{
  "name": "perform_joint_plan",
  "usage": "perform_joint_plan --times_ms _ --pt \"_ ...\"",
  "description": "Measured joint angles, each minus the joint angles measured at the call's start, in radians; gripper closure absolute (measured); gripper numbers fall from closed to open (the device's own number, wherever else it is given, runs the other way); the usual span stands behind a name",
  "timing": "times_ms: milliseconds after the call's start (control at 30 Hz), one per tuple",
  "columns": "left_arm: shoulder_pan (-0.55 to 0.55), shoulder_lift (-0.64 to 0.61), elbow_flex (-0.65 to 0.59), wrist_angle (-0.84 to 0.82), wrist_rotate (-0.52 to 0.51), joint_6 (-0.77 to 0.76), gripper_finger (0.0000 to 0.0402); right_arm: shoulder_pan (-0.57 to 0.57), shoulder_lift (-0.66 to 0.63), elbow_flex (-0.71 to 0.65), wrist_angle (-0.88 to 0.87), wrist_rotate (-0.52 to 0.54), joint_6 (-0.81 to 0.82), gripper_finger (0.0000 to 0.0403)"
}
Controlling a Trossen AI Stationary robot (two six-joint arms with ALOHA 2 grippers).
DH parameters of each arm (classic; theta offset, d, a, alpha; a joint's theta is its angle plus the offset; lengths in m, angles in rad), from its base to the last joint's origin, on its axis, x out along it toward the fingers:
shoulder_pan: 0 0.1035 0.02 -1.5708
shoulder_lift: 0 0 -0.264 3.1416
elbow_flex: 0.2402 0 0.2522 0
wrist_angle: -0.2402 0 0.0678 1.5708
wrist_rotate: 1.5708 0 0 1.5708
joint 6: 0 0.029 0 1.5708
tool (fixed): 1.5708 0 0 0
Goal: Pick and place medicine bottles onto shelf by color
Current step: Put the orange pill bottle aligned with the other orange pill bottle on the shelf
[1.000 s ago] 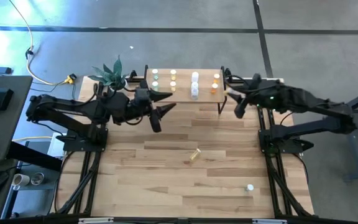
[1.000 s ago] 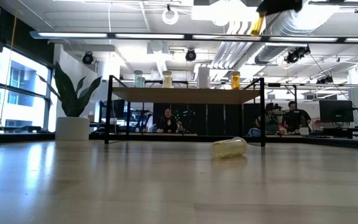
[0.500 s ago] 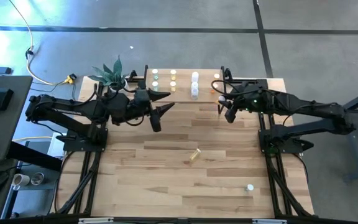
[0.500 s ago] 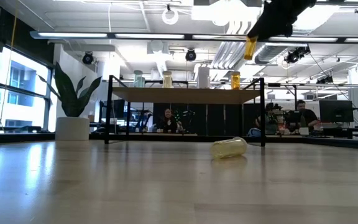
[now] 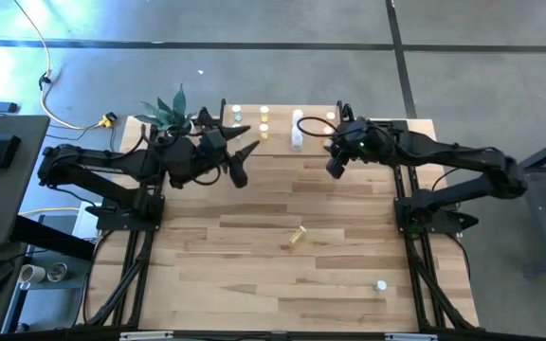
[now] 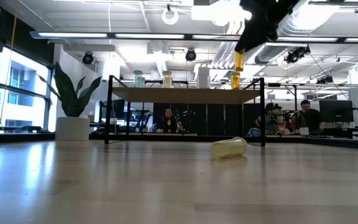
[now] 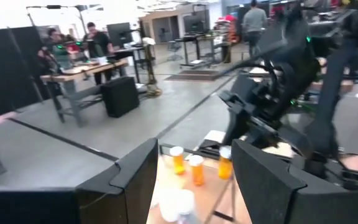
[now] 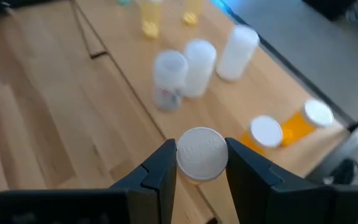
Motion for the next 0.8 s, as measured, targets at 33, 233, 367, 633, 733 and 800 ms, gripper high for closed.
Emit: perform_joint_plan --times_ms 33,233,367,633,733,800 --pt "0.005 -0.003 0.000 0.001 -0.001 0.008 0.0208 -0.010 0.005 0.000 -0.009 -0.002 0.012 0.0295" --pt "0.050 -0.020 0.000 -0.001 0.000 0.054 0.0208 -0.052 0.038 0.000 -0.028 -0.037 0.064 0.0295" --pt "0.082 -0.025 0.000 0.002 -0.001 0.070 0.0208 -0.054 0.067 0.000 -0.024 -0.039 0.067 0.0295" --pt "0.118 -0.024 0.000 -0.016 0.011 0.108 0.0208 -0.054 0.110 0.000 -0.022 -0.034 0.063 0.0295" --pt "0.118 -0.024 0.000 -0.024 0.011 0.127 0.0208 -0.054 0.110 0.000 -0.022 -0.006 0.076 0.0295" --pt "0.118 -0.024 0.000 -0.024 0.011 0.145 0.0208 -0.055 0.110 0.000 -0.024 0.007 0.092 0.0295"
